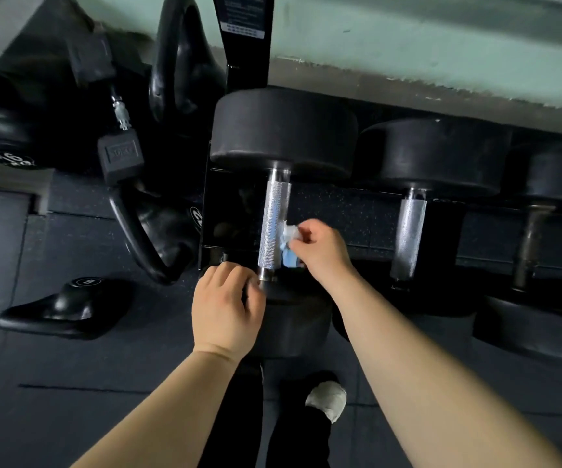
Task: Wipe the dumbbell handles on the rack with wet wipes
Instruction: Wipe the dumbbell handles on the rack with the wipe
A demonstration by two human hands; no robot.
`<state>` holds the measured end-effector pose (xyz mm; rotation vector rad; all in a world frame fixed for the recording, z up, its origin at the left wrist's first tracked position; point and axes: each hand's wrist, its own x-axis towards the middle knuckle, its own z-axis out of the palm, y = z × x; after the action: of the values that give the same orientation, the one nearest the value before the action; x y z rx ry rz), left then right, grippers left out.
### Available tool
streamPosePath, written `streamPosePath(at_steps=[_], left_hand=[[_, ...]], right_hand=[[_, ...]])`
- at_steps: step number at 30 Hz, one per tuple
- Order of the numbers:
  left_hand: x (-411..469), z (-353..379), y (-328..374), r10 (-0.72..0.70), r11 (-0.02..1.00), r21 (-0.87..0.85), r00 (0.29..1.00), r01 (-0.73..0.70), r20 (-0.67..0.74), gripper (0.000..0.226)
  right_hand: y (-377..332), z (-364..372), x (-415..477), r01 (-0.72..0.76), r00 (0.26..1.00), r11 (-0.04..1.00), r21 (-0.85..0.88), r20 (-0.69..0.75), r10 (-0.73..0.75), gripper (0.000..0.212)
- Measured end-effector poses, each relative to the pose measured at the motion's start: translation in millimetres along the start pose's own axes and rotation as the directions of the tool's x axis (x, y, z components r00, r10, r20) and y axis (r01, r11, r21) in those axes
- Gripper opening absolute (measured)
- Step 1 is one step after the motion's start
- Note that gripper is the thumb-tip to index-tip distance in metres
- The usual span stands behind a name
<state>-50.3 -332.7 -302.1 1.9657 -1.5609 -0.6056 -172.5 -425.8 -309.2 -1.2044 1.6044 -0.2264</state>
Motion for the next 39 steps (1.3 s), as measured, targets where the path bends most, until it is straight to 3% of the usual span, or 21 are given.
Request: streamPosePath(at_steps=[3, 5, 7, 12, 18, 20, 24, 26, 33, 36, 39], left_hand=[[-1, 0, 0, 0.009, 1.000, 0.004, 1.000, -0.009, -0.003, 0.029], [-1, 0, -1, 0.007, 1.000, 0.005, 1.000, -0.007, -0.001, 0.029], [-1, 0, -1, 0.006, 1.000, 0.006, 1.000, -0.006, -0.005, 0.029], [-1, 0, -2, -0.004, 1.000, 0.005, 1.000, 0.004, 0.000, 0.029], [-1, 1, -2, 0.000, 1.000, 0.012, 1.000, 0.000, -0.019, 0.028], [-1, 1, -2, 0.003, 1.000, 0.011, 1.000, -0.003, -0.021, 0.028], [-1, 1, -3, 0.009, 1.000, -0.001, 1.000, -0.009, -0.013, 0.029], [-1, 1, -3, 0.006, 1.000, -0.002, 1.000, -0.006, -0.009, 0.030], [-2, 1, -3, 0.003, 1.000, -0.006, 1.000, -0.004, -0.021, 0.030], [-2, 0, -3, 0.001, 1.000, -0.012, 1.000, -0.002, -0.022, 0.030], [-2, 1, -4, -0.007, 1.000, -0.019, 1.000, 0.007, -0.023, 0.030]], right_hand=[[-19, -4, 22, 0.031, 0.983, 0.991, 0.129, -0.182, -0.007, 0.022], [-26, -2, 29, 0.035, 0.977, 0.977, 0.211, -0.213, 0.011, 0.029], [-23, 2, 23, 0.008, 0.985, 0.963, 0.269, -0.170, 0.039, 0.030], [-1, 3, -1, -0.120, 0.992, 0.972, 0.200, 0.070, 0.108, 0.029], [-19, -2, 25, -0.108, 0.990, 0.914, 0.391, -0.040, 0.134, 0.015], [-18, -4, 25, -0.106, 0.993, 0.914, 0.390, 0.002, 0.115, 0.014], [1, -4, 3, -0.118, 0.984, 0.973, 0.196, 0.158, 0.087, 0.026], [5, 1, -3, -0.118, 0.981, 0.988, 0.103, 0.166, 0.100, 0.029], [-29, 4, 25, -0.003, 0.972, 0.988, 0.154, -0.231, 0.039, 0.030], [-19, 9, 12, -0.075, 0.987, 0.995, 0.063, -0.135, 0.083, 0.031], [-5, 12, -6, -0.149, 0.986, 0.981, -0.126, 0.055, 0.157, 0.013]])
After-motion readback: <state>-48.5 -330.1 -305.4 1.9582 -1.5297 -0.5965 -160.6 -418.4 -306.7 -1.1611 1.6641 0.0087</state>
